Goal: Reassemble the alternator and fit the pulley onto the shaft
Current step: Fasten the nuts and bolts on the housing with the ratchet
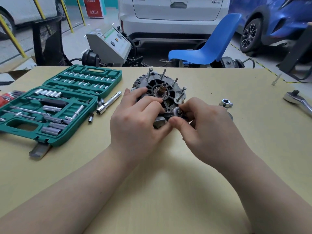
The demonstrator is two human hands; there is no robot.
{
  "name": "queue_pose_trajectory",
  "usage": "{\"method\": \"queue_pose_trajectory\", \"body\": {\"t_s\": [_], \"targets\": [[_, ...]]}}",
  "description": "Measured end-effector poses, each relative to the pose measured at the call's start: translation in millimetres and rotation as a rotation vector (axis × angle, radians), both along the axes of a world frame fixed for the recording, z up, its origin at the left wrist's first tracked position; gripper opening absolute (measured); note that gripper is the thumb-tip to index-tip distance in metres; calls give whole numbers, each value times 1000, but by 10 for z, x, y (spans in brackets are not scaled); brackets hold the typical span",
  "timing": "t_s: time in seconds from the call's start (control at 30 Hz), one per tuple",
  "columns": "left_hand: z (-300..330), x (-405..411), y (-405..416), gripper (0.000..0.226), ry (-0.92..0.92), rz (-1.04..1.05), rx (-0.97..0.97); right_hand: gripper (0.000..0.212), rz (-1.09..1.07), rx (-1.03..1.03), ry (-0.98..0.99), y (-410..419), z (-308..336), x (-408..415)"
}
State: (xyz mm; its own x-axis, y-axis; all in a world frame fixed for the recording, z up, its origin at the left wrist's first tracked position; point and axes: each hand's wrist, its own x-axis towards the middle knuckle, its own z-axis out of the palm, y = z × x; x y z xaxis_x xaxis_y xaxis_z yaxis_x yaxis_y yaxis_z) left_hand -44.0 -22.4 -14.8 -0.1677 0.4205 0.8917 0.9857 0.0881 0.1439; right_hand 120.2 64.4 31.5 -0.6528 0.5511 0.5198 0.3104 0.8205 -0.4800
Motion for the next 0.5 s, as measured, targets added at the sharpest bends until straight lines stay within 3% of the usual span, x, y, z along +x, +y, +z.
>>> {"method": "queue_pose_trajectory", "body": {"t_s": [0.27,0.33,0.5], "targets": [[93,15,9,47,91,72,-15,31,-62,20,13,-19,-3,-17],[102,27,19,43,94,81,-23,32,-69,26,2,-15,12,-9],[78,36,6,45,82,94,-66,18,29,-12,-63,50,94,51]]}}
